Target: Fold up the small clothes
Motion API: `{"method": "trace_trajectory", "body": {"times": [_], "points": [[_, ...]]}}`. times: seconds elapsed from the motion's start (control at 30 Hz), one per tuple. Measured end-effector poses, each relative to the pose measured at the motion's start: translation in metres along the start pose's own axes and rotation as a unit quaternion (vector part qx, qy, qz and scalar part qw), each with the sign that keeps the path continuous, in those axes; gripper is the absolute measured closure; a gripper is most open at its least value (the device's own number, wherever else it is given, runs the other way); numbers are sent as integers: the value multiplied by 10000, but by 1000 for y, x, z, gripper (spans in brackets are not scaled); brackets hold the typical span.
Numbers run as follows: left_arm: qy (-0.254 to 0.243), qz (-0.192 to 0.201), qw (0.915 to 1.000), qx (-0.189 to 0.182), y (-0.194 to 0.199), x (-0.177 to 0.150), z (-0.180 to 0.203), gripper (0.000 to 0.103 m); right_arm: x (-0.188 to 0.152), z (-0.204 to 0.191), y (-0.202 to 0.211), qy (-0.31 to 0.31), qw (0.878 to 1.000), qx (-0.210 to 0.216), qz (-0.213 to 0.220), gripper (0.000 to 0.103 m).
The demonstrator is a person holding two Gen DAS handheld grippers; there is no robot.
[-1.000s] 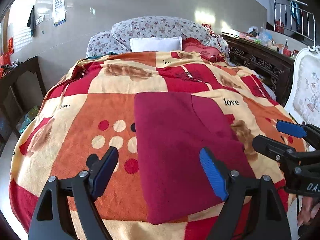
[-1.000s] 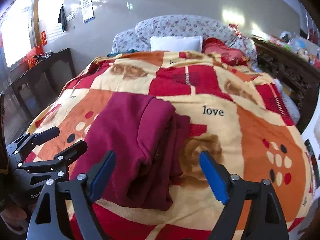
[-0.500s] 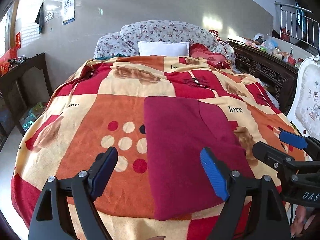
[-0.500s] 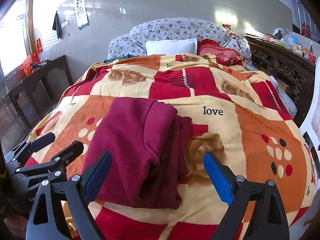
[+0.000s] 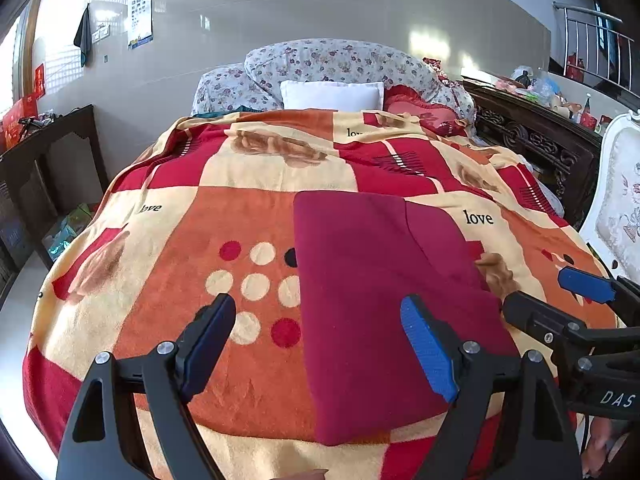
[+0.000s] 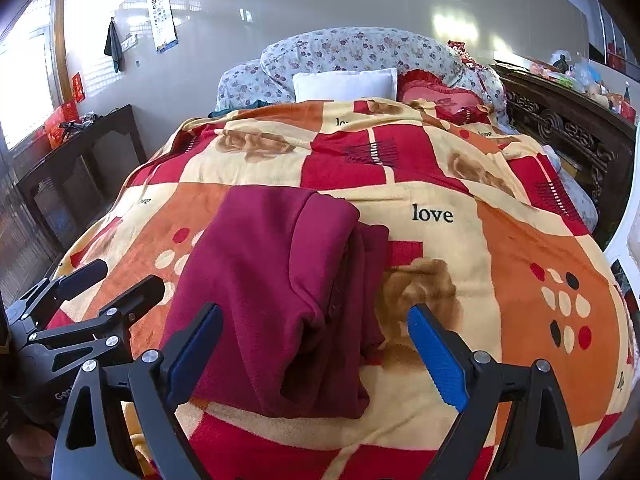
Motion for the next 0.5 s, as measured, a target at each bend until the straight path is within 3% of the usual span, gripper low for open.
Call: {"method": "trace_trajectory", "body": {"times": [0.5], "points": [[-8, -8, 10000, 12, -2, -1, 0, 19, -4, -3, -8, 43, 9999, -38, -122, 7]]}}
Point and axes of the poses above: each gripper's, at about its wrist camera, not at the fingertips, and y roughly against the way its jaws point, z to its right, x to its top, the point moved 5 cm from there along -y, roughly the way its jaws point, and after that the axes turned 15 degrees about -y, right-handed, at the moved point
